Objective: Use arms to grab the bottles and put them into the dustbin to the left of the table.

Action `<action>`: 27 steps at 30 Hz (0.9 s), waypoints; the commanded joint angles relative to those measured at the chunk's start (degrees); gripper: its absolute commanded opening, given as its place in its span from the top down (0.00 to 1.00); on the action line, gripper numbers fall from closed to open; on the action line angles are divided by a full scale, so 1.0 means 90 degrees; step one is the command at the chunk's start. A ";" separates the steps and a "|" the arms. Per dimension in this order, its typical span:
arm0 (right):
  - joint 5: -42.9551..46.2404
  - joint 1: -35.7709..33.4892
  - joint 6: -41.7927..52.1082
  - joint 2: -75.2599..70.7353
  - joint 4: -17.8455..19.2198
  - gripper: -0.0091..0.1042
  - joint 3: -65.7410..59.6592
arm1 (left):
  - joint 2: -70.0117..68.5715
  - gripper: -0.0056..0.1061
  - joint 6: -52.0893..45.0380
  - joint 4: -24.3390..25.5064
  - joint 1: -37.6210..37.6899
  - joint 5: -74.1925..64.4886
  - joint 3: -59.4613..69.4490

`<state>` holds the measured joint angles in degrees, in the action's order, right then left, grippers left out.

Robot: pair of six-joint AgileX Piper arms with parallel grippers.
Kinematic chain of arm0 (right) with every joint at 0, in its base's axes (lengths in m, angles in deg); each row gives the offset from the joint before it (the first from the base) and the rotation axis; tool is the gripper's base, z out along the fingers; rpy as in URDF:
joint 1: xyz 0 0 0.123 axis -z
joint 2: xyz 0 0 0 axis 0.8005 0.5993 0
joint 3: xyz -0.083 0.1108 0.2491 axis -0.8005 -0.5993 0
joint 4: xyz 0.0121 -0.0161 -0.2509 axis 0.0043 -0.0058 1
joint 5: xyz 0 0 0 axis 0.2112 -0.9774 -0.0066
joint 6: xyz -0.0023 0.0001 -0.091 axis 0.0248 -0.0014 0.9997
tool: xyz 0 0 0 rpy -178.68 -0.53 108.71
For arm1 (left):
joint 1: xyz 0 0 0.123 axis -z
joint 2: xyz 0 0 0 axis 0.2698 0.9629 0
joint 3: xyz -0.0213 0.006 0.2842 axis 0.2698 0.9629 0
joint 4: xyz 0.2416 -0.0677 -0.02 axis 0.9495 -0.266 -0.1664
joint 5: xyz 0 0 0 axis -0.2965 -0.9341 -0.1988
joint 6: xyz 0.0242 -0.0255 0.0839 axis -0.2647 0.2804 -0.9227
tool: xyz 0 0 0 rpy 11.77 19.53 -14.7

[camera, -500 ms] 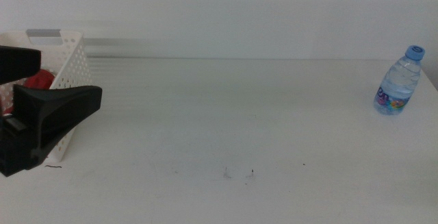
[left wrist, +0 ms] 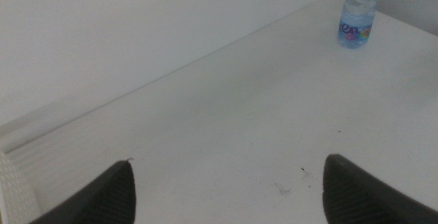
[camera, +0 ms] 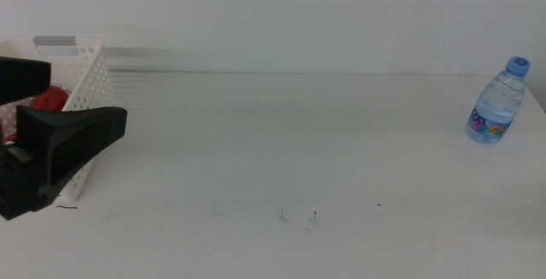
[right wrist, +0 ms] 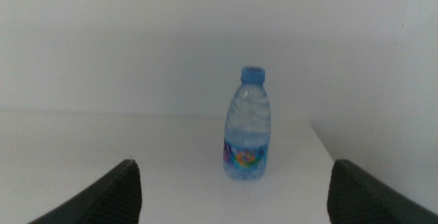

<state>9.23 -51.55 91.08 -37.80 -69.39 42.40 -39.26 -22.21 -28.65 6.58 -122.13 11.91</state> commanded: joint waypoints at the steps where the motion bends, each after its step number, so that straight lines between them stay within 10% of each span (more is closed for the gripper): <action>1: 0.0450 0.0021 -0.0026 0.0577 0.0054 0.11 -0.0016 | -0.0025 0.11 -0.0001 0.0009 0.0011 0.0080 0.0033; 27: 0.4646 0.0019 0.0040 0.4706 -0.0458 0.11 -0.0016 | -0.0025 0.11 -0.0001 0.0006 0.0011 0.0163 0.0033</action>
<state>47.58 -51.75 91.52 3.14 -73.47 42.40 -39.26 -22.29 -28.55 6.58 -121.65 11.91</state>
